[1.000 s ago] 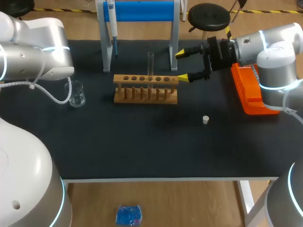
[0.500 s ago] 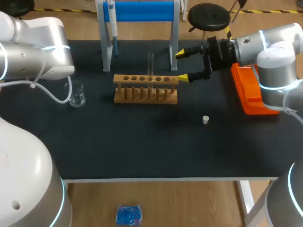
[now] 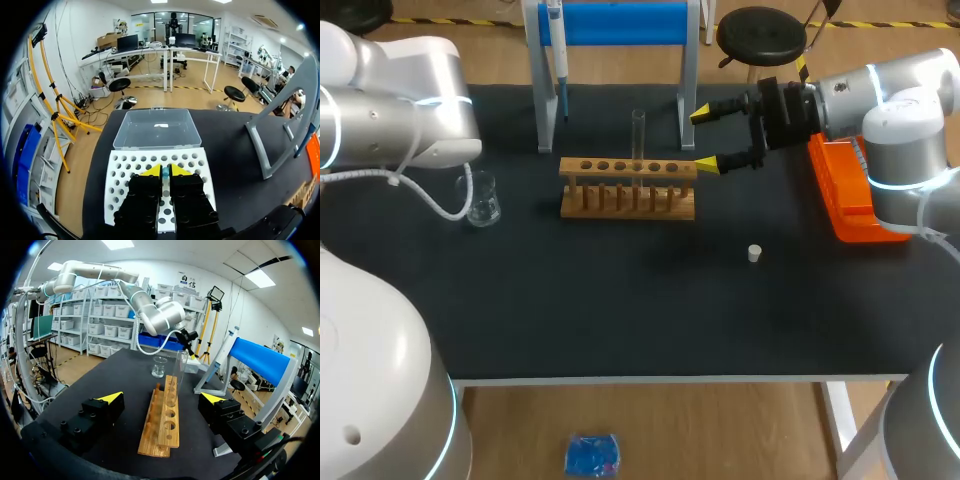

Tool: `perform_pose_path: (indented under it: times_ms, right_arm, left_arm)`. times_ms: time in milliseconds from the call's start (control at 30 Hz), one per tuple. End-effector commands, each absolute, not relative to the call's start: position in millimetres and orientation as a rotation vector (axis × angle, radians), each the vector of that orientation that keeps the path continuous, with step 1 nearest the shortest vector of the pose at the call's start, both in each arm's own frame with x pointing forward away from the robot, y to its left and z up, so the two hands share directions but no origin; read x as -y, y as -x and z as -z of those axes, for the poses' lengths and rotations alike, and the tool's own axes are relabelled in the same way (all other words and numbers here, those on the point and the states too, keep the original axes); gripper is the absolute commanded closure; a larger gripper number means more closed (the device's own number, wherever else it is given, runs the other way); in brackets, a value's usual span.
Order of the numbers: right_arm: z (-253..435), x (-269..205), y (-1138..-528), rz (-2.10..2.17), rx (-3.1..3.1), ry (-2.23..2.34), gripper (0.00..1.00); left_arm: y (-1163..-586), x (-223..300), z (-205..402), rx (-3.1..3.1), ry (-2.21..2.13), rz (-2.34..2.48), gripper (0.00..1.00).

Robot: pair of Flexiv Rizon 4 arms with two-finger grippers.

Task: Invert the test tube, pick up the pipette, mount the tip to pipette, aspirate from beaker and dispense into the tube, eject the tip, return the pipette, and cap with the stopper.

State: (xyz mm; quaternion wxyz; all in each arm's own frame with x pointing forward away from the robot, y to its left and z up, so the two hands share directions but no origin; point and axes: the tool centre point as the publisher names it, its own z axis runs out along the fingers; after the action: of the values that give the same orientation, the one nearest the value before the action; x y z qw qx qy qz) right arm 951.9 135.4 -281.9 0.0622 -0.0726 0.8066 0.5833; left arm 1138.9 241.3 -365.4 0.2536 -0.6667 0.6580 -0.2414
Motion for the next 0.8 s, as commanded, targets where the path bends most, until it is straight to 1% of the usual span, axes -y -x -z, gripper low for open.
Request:
perform_pose_path:
  times_ms: [33, 467, 800]
  right_arm:
    - [282.1, -135.4, -951.9, -1.762, -2.438, 0.22, 0.0]
    - [282.1, -135.4, -951.9, -1.762, -2.438, 0.22, 0.0]
    - [282.1, -135.4, -951.9, -1.762, -2.438, 0.22, 0.0]
  left_arm:
    - [-1141.2, -240.5, 367.0, -1.791, 1.816, 0.652, 1.0]
    - [-1140.9, -242.0, 361.6, -1.777, 1.813, 0.652, 1.0]
    - [-1139.6, -242.0, 342.2, -1.765, 1.781, 0.657, 1.0]
